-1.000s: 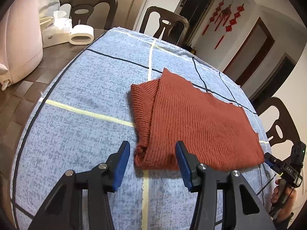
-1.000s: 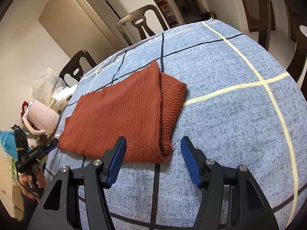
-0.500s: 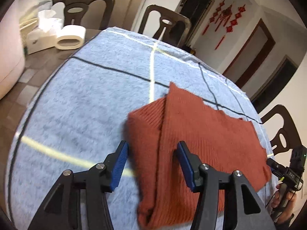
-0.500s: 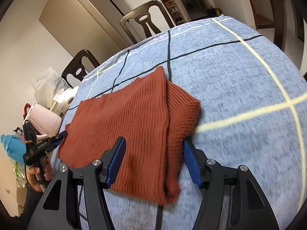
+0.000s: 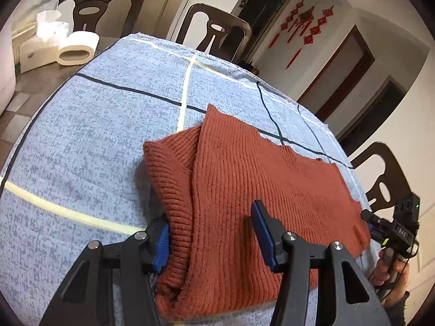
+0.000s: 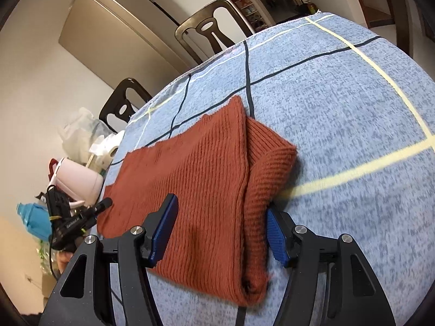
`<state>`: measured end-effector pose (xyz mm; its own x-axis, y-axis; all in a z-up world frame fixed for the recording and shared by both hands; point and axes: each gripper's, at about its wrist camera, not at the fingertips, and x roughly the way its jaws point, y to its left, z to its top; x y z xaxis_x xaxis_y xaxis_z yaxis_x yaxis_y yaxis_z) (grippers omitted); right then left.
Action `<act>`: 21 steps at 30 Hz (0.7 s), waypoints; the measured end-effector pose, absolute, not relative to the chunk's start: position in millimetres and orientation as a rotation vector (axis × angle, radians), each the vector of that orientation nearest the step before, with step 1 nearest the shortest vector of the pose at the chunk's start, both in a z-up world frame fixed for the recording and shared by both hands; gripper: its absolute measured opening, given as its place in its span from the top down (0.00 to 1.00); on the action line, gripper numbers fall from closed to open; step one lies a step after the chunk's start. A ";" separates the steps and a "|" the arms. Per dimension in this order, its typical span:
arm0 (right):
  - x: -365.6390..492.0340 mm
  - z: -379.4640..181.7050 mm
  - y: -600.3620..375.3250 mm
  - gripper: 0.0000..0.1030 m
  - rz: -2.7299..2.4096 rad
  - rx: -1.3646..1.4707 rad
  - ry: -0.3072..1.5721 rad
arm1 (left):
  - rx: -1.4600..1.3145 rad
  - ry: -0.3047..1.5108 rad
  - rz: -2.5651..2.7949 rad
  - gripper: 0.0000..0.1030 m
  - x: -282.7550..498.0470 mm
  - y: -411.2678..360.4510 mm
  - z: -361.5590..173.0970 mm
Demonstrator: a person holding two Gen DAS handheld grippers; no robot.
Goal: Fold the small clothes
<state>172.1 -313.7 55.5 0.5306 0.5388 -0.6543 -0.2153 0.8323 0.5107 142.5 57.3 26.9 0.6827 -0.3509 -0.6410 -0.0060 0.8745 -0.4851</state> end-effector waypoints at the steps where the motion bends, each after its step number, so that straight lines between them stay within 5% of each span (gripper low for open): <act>1: 172.1 55.9 -312.7 0.40 0.462 0.392 0.908 | -0.468 0.804 -0.197 0.53 141.8 56.7 27.4; 4: 170.7 55.8 -308.5 0.48 0.469 0.378 0.916 | -0.459 0.810 -0.176 0.66 140.9 59.1 26.5; 7: 175.6 50.9 -310.9 0.80 0.427 0.366 0.940 | -0.469 0.816 -0.169 0.76 142.3 63.5 24.9; 11: 176.0 55.9 -310.1 0.84 0.426 0.371 0.934 | -0.432 0.816 -0.162 0.85 141.8 58.5 33.6; 21: 153.4 122.4 -295.6 0.85 0.502 0.293 0.819 | -0.415 0.696 -0.215 0.86 112.8 59.3 102.3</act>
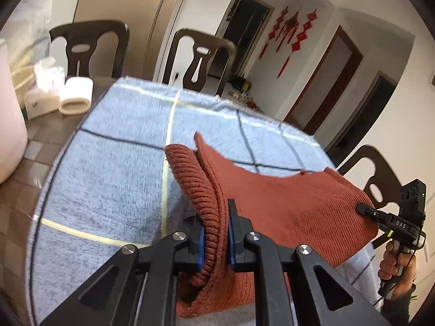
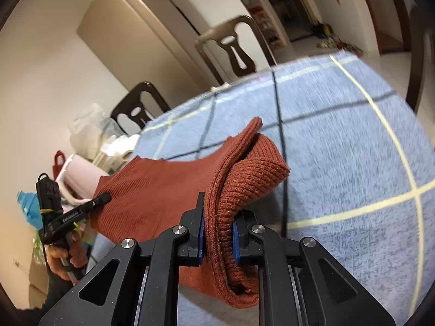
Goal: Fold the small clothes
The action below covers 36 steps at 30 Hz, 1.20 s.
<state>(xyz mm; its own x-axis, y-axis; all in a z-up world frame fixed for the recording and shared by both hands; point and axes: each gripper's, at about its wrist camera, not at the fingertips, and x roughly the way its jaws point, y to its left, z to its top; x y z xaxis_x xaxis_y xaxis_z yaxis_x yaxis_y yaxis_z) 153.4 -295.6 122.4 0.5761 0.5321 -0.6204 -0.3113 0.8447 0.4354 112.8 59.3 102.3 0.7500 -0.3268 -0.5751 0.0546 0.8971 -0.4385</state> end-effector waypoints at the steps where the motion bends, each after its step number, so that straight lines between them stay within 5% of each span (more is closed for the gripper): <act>1: 147.1 130.7 -295.1 0.85 0.517 0.290 0.801 | -0.413 0.676 -0.223 0.86 104.8 60.5 109.3; 8: 104.5 136.6 -302.8 0.85 0.546 0.259 0.790 | -0.420 0.657 -0.246 0.86 50.6 66.9 103.5; 16: 107.1 53.3 -327.3 0.85 0.437 0.310 1.006 | -0.504 0.846 -0.195 0.86 44.7 67.1 22.0; 23: 97.0 61.8 -331.4 0.72 0.384 0.242 0.970 | -0.459 0.834 -0.167 0.80 31.9 66.2 30.9; 36: 94.2 83.4 -300.4 0.73 0.343 0.075 0.854 | -0.367 0.726 -0.197 0.80 36.8 40.2 70.6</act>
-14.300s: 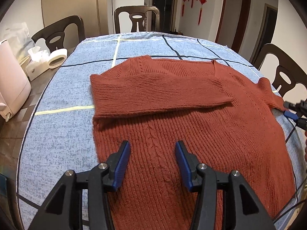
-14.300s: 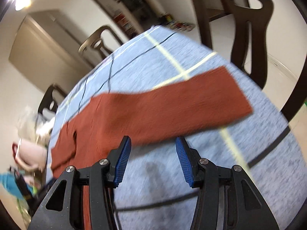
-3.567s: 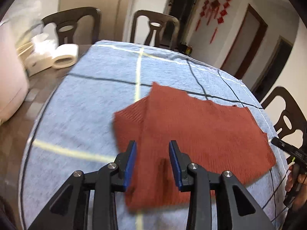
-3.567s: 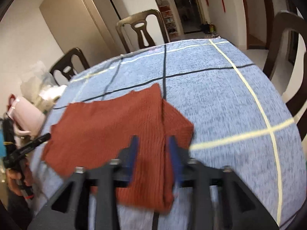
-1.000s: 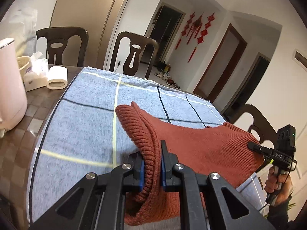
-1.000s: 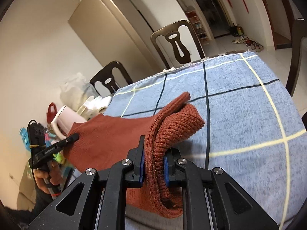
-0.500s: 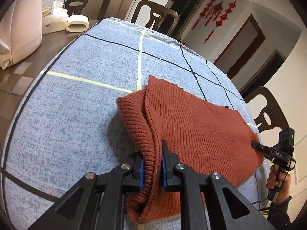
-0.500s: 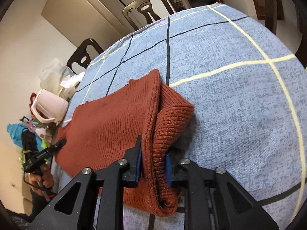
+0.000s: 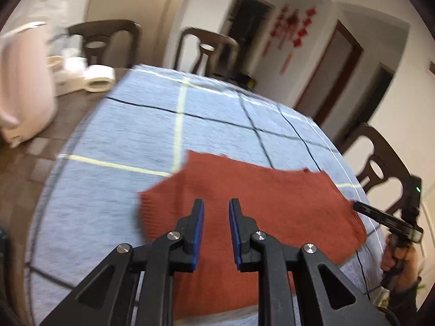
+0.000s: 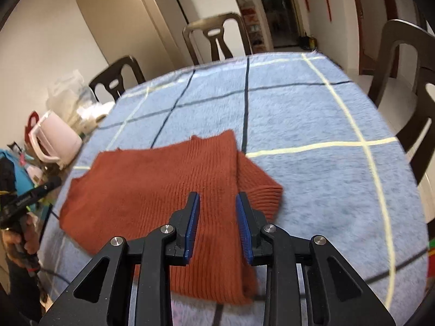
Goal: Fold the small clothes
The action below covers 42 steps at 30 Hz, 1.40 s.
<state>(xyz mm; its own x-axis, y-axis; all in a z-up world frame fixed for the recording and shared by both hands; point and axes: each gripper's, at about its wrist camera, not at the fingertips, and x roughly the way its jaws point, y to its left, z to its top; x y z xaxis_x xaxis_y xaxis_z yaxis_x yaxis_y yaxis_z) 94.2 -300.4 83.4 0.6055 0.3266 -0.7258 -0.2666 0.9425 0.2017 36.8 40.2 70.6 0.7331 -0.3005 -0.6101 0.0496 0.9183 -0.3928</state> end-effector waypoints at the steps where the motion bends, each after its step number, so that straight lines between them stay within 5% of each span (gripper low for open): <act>1: 99.9 77.2 -296.1 0.75 0.345 0.058 0.861 | -0.355 0.742 -0.207 0.80 43.6 34.4 65.0; 28: 35.1 56.8 -226.5 0.77 0.529 -0.145 0.860 | -0.166 0.812 -0.450 0.67 12.9 -80.1 46.5; 42: 40.2 64.4 -297.1 0.77 0.322 0.004 0.857 | -0.265 0.800 -0.202 0.67 14.1 -11.7 44.9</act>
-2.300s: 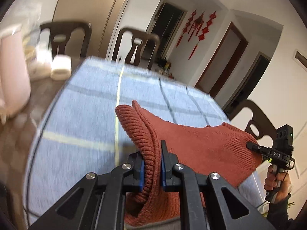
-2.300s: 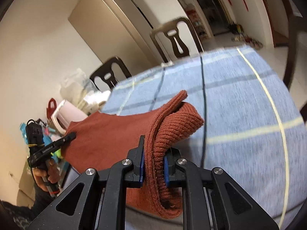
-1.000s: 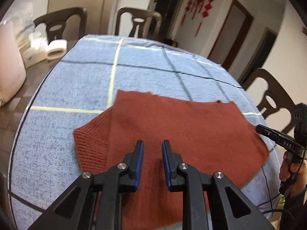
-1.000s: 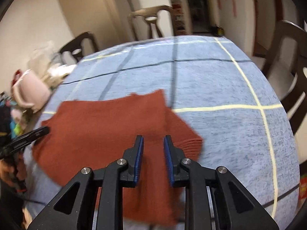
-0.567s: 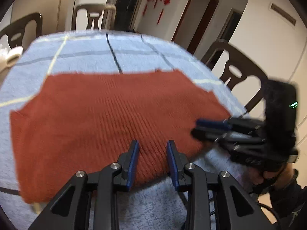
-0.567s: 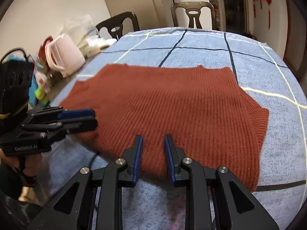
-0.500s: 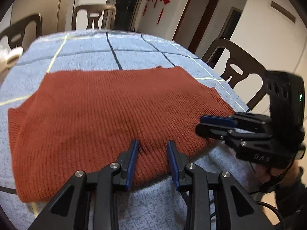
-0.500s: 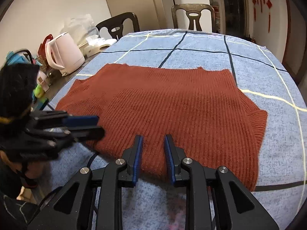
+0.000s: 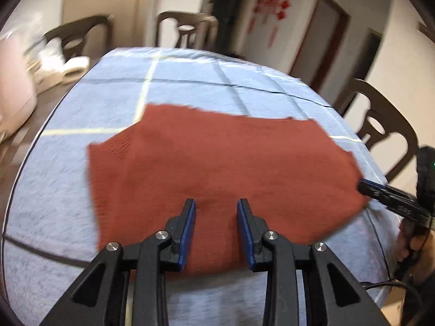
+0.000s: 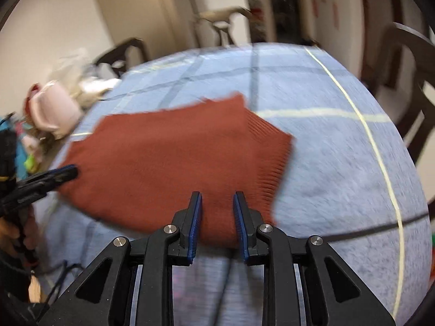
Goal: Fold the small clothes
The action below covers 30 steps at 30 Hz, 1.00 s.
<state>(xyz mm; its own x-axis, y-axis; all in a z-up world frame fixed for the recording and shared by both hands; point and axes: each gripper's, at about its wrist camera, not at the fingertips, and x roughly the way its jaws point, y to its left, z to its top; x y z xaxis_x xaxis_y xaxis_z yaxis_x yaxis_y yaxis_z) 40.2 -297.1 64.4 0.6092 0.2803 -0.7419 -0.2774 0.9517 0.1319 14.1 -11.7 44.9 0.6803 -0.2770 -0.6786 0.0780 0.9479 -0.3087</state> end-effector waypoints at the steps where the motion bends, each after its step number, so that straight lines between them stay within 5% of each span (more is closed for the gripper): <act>1: 40.5 67.0 -301.1 0.77 0.334 0.031 0.853 | -0.284 0.794 -0.202 0.67 12.4 -6.1 45.2; 25: 81.3 70.7 -299.4 0.77 0.243 0.041 0.848 | -0.334 0.772 -0.079 0.67 29.7 31.0 40.2; 30: 66.8 80.0 -298.0 0.76 0.263 0.021 0.825 | -0.331 0.743 -0.015 0.52 17.2 42.1 46.9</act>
<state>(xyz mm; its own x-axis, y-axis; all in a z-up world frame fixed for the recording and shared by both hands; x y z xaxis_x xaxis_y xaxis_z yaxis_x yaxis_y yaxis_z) 66.8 -298.0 80.0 0.6482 0.2396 -0.7227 -0.2233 0.9673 0.1204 17.2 42.1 46.9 0.7389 -0.1296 -0.6612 -0.1027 0.9482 -0.3006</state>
